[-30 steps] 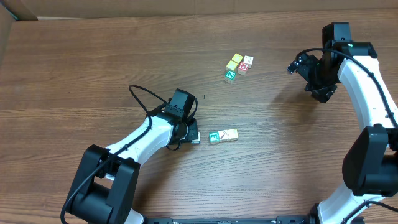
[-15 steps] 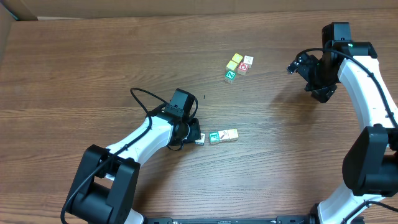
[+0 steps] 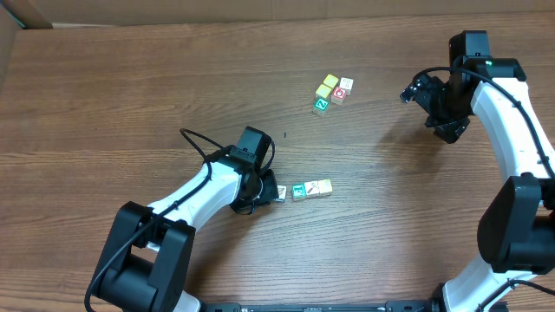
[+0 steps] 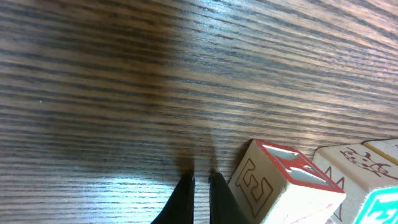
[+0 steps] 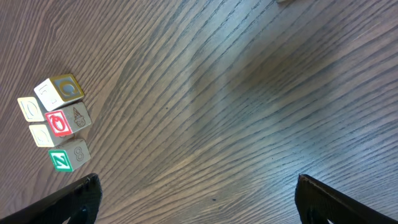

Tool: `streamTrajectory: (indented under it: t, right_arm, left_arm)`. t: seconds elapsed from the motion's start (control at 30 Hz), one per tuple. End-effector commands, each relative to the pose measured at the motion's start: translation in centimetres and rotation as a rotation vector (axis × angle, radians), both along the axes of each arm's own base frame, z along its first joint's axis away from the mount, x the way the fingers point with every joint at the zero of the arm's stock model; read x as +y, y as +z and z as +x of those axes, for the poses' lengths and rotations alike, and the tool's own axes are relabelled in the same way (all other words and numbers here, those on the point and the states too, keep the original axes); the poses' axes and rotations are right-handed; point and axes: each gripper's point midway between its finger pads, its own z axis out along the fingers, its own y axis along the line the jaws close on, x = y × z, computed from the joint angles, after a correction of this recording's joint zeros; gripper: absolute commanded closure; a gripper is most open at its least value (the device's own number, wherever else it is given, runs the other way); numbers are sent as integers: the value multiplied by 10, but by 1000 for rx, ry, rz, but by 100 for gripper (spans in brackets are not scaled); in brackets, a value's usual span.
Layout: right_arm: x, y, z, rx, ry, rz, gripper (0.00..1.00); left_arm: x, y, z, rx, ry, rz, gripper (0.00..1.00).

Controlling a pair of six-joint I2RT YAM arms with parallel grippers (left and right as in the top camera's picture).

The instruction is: Flip 3 blocks

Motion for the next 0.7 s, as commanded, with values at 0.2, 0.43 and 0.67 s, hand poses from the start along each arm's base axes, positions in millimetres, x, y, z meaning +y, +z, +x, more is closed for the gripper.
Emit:
streamTrajectory:
  t: [0.2,0.43,0.67]
  right_arm:
    - [-2,9,3,-28,2,-8,0]
    - [-2,9,3,-28,2,-8,0]
    - [-2,9,3,-28,2,-8,0]
  left_arm:
    - [-6,12,17,-64,-81,33,96]
    - [-13,11,13,-86,-128,74,96]
    - [-22,11,7,-83,-154,67,96]
